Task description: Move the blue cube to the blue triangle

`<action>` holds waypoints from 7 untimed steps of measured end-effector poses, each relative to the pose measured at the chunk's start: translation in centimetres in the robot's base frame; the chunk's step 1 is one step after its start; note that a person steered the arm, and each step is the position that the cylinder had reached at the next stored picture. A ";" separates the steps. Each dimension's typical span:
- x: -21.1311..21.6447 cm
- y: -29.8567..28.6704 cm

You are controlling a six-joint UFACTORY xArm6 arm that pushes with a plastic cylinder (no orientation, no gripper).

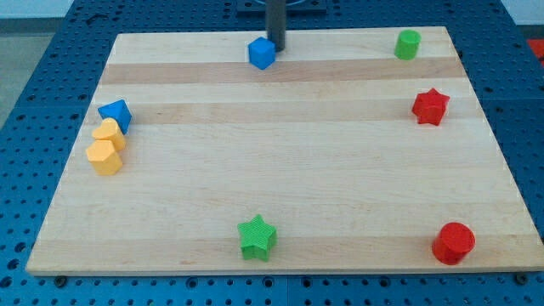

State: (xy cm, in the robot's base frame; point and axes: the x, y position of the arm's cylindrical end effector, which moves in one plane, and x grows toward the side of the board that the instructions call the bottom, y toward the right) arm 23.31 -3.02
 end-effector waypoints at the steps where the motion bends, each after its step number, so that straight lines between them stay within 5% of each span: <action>1: 0.0 -3.9; 3: 0.6 -12.3; 4: -1.8 -12.1; 6: -4.1 -7.1; 7: -3.4 0.8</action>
State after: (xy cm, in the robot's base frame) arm 19.94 -2.25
